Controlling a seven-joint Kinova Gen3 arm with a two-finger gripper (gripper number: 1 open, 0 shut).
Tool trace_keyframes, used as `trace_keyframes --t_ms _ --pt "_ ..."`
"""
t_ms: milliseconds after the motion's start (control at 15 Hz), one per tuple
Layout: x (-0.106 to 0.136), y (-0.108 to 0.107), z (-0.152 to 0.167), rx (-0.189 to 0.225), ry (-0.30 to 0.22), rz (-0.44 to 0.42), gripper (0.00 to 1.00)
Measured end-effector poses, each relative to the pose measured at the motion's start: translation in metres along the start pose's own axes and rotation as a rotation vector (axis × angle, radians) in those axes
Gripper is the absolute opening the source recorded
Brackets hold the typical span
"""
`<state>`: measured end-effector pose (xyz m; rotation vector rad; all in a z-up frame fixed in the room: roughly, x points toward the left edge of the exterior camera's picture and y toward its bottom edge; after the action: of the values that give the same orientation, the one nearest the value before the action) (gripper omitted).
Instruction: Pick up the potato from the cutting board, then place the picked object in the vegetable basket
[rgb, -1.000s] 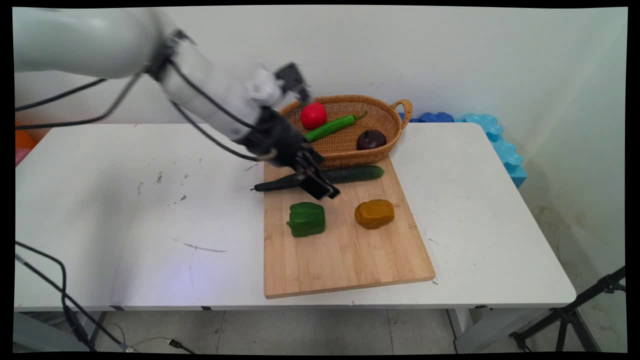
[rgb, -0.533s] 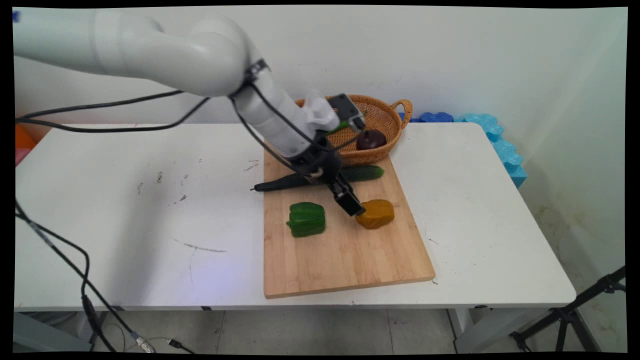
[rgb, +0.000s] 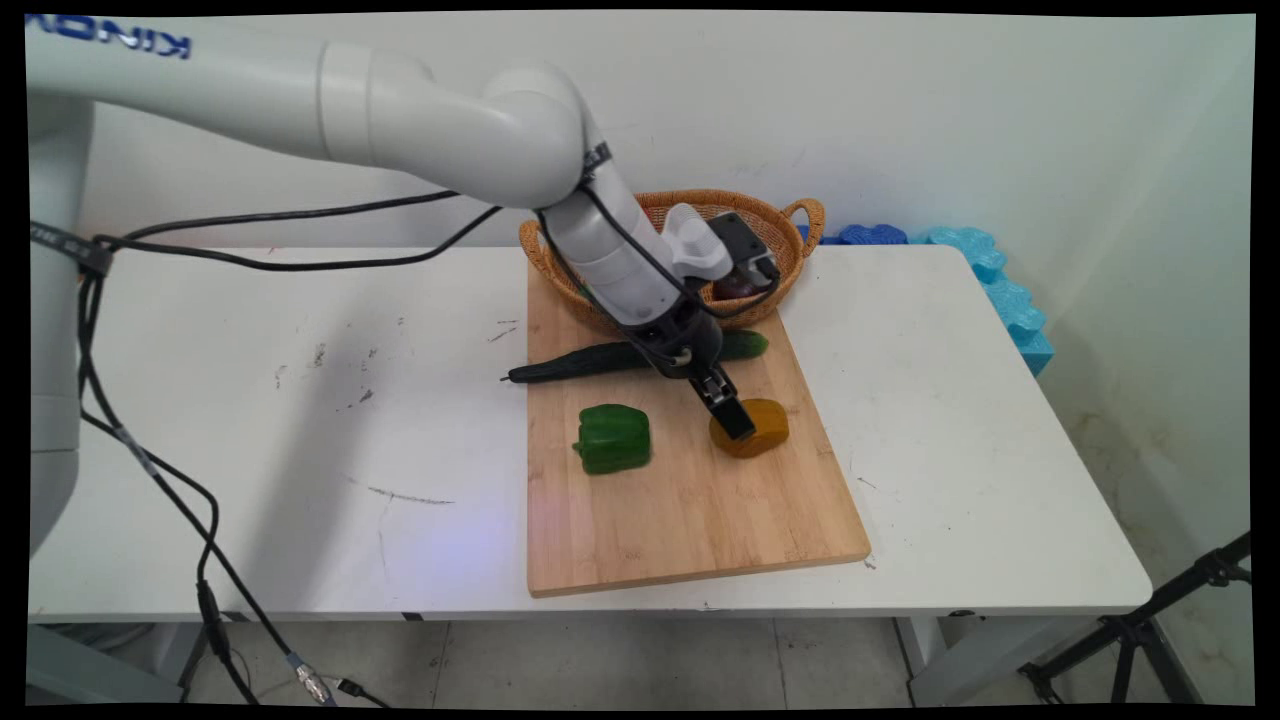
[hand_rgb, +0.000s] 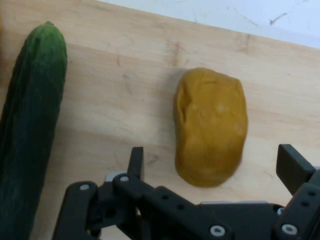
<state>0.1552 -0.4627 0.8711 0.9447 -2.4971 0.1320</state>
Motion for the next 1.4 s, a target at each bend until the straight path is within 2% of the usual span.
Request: trace_keyframes --t_ms 467,533,1000,1400 --pt "0.012 -0.004 0.022 0.007 -0.024 -0.007 1.00" --pt "0.013 -0.005 0.025 0.007 -0.026 -0.009 0.00" --pt "0.021 -0.008 0.031 0.004 -0.012 0.001 0.00" --pt "0.045 -0.020 -0.010 0.004 0.055 0.027 0.00"
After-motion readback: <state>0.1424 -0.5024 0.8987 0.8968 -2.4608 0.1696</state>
